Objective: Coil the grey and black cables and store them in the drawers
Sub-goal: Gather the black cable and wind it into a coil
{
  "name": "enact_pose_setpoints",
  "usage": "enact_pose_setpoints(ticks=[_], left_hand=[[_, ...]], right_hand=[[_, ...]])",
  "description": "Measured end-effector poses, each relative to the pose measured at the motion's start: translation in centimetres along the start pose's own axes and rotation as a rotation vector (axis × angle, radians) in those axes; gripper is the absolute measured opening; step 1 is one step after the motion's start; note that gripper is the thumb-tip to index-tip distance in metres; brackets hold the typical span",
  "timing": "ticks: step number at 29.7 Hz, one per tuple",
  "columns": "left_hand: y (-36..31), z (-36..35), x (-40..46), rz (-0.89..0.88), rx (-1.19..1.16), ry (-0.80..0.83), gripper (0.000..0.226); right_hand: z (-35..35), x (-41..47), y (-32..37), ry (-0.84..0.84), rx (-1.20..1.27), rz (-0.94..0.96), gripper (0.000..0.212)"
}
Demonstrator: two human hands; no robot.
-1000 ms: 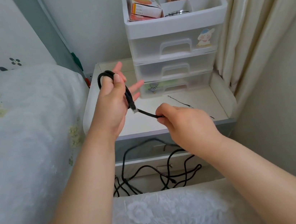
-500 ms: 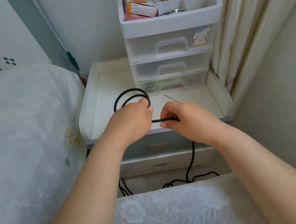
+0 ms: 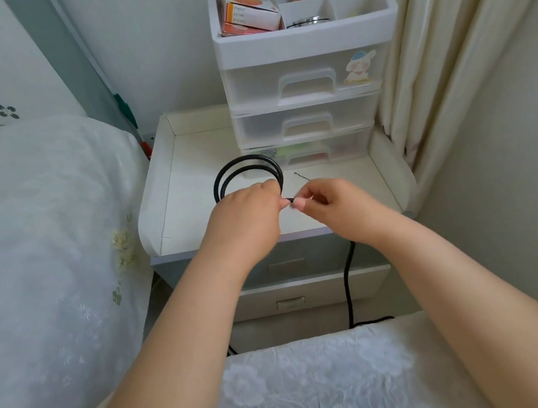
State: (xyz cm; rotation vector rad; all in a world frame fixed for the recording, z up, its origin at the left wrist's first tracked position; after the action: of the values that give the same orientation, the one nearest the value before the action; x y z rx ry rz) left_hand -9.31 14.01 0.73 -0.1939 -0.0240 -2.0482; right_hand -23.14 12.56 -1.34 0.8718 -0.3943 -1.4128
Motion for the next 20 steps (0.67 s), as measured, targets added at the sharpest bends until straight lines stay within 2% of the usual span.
enact_pose_setpoints(ticks=[1,5,8,11,13,14,16,18,20], left_hand=[[0.1,0.0,-0.1,0.030,0.001,-0.011,0.020],[1.8,0.3,-0.6,0.253,-0.033,-0.085,0.016],[2.1,0.3,-0.8,0.333,-0.004,-0.090,0.019],[1.9,0.0,-0.5,0.310,-0.075,0.022,0.026],[1.8,0.0,-0.6,0.238,-0.381,0.157,0.034],[1.5,0.2,-0.9,0.205,-0.623,0.214,0.035],[0.8,1.2,-1.9,0.166,-1.091,0.265,0.034],[0.3,2.1,-2.3,0.122,-1.477,0.215,0.032],[0.3,2.4,-2.1,0.091,-1.868,0.139,0.031]], right_hand=[[0.1,0.0,0.0,-0.043,-0.005,0.009,0.012],[0.1,-0.2,0.3,-0.137,-0.023,0.039,0.030],[-1.0,-0.6,0.4,-0.180,0.028,-0.020,0.028],[-0.4,-0.5,0.9,-0.389,-0.213,0.004,0.018],[1.5,-0.4,1.3,-0.531,-0.335,0.119,0.016],[2.1,-0.2,1.4,-0.528,-0.354,0.186,0.014],[2.7,0.1,1.1,-0.377,-0.270,0.291,0.009],[2.4,-0.1,0.9,-0.195,-0.056,0.316,0.006],[1.8,-0.4,1.2,-0.251,0.067,0.363,0.013]])
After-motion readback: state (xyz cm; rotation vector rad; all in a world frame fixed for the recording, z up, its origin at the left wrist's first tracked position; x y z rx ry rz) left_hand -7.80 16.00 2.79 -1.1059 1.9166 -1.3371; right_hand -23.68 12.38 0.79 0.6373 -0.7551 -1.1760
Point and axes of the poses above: each hand's wrist, its own x-axis towards the middle knuckle, its own z-axis out of the back of the hand, y = z × x, the point moved 4 cm from there along x, towards the middle knuckle, and after that the axes turned 12 degrees about -z, right-handed, at the moved point
